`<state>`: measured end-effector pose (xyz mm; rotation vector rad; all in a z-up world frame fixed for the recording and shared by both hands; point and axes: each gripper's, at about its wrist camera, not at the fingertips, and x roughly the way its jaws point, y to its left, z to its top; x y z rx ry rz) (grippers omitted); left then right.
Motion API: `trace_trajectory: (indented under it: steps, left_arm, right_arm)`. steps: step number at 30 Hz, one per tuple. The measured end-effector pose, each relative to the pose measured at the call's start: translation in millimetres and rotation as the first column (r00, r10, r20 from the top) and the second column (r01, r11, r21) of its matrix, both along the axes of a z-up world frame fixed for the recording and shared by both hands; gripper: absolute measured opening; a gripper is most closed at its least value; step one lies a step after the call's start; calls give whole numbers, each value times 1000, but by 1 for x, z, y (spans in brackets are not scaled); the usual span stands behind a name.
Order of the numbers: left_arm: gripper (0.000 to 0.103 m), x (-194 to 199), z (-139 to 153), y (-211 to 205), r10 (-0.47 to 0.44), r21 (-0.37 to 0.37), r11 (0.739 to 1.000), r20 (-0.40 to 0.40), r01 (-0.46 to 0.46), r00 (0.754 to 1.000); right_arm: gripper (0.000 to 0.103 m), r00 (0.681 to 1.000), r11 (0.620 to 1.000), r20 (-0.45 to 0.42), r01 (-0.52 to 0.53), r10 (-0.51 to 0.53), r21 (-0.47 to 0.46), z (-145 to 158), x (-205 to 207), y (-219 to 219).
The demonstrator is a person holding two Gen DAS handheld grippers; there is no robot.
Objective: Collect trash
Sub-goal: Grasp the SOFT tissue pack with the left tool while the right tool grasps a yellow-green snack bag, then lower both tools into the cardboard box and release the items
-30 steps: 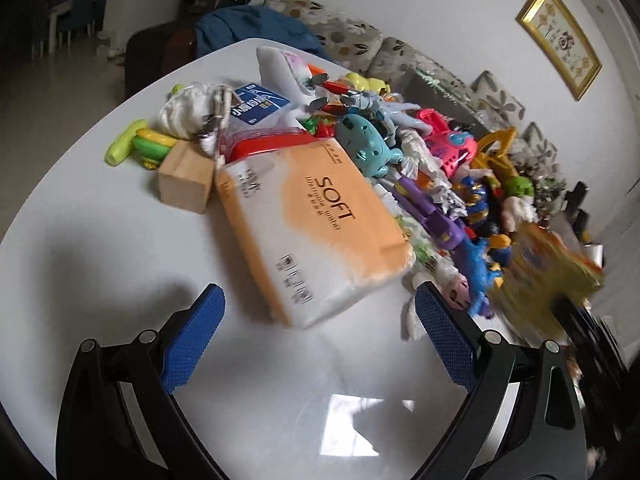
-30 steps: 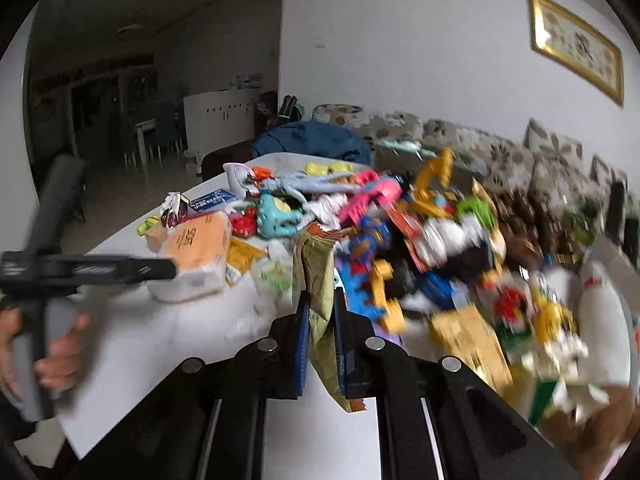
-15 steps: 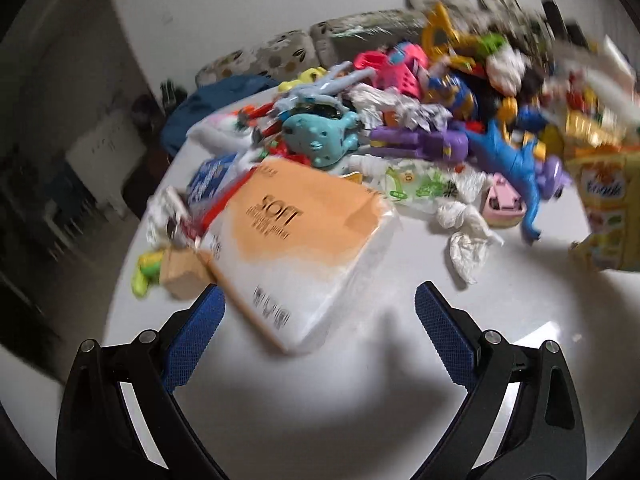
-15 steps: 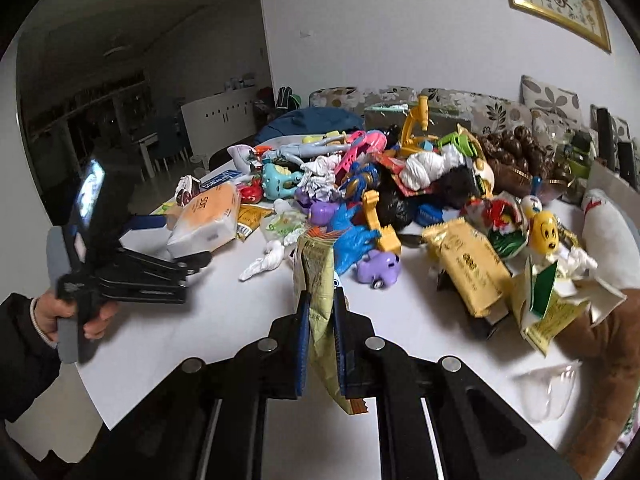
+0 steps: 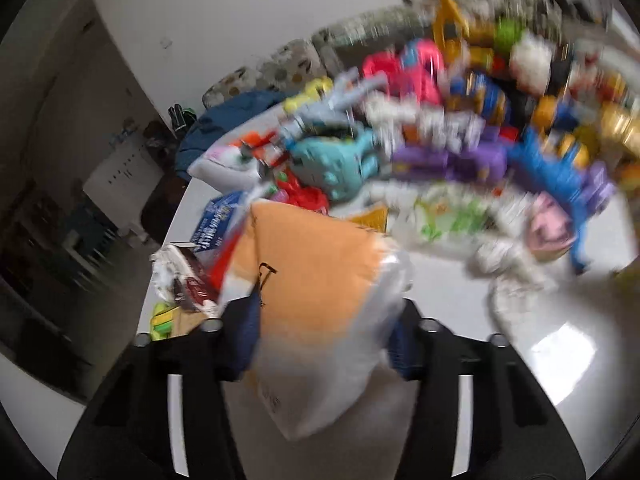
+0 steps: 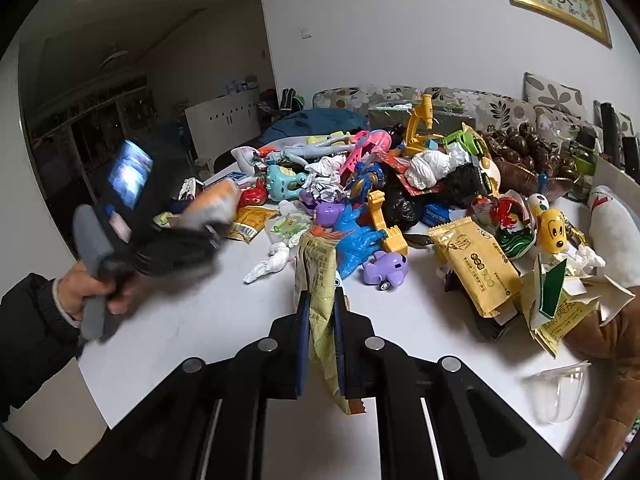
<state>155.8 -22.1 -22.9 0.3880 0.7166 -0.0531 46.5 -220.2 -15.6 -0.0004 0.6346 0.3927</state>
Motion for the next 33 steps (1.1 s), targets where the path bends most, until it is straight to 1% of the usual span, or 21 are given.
trace_trajectory:
  steps: [1,3,5,7,9,10,12,15,18,19,20,21,23,24,27,28,29,30,31,32,33]
  left_arm:
    - [40,-6,9,4,-8,-41,999,11,8,1000]
    - [39,-35,40,16,-26,-151,988,68,36,997]
    - [38,-64,66,25,-44,-220,973,115,68,992]
    - [38,-91,87,30,-44,-264,961,153,84,987]
    - [38,-127,109,37,-70,-317,940,188,128,980]
    - [38,-143,116,39,-85,-331,932,197,148,977]
    - [38,-168,124,43,-117,-353,918,199,182,973]
    - [38,-211,126,44,-187,-384,890,183,245,965]
    - [38,-255,113,41,-274,-419,856,130,303,953]
    - [38,-269,106,41,-298,-425,849,109,315,948]
    - [38,-280,99,40,-317,-424,846,87,323,944]
    - [38,-290,90,39,-336,-418,846,63,331,940]
    - [38,-308,71,40,-367,-420,841,22,341,930]
    - [38,-317,57,40,-391,-426,835,-14,348,920]
    - [41,-326,26,45,-402,-443,836,-94,324,911]
    - [49,-326,8,46,-404,-446,840,-138,307,904]
    - [57,-325,-5,46,-401,-446,844,-158,297,902]
    - [78,-324,-20,49,-392,-444,851,-179,282,902]
    - [91,-323,-33,51,-385,-442,856,-197,269,902]
    - [91,-321,-50,54,-370,-429,868,-221,250,902]
    - [91,-320,-63,55,-357,-414,879,-245,236,901]
  right_arm:
    - [11,1000,1000,3,-1,1,-1,2,-2,1]
    - [11,1000,1000,12,-2,2,-3,7,-8,2]
    - [11,1000,1000,24,-4,4,-4,12,-15,3]
    - [11,999,1000,38,-7,7,-2,20,-25,5]
    - [11,999,1000,49,-18,17,7,30,-40,7]
    - [11,998,1000,53,-24,24,10,34,-49,8]
    - [11,998,999,57,-39,38,14,42,-68,11]
    - [11,996,996,36,-84,83,23,50,-104,15]
    - [11,989,988,-22,-147,148,43,49,-141,20]
    - [11,984,984,-47,-167,170,55,47,-154,22]
    - [11,980,981,-68,-181,186,64,44,-162,23]
    - [11,971,976,-108,-206,213,75,38,-175,25]
    - [11,958,971,-160,-229,238,72,26,-190,30]
    - [11,951,969,-186,-241,248,60,18,-196,33]
    - [11,924,963,-280,-268,262,17,-16,-208,43]
    - [11,909,961,-324,-276,264,8,-34,-209,48]
    - [14,899,960,-350,-281,262,-3,-48,-209,51]
    - [21,893,958,-371,-285,254,-30,-67,-208,57]
    - [43,892,957,-380,-285,245,-52,-83,-206,60]
    - [51,893,957,-385,-282,235,-70,-94,-204,62]
    - [51,893,955,-394,-279,219,-101,-108,-202,64]
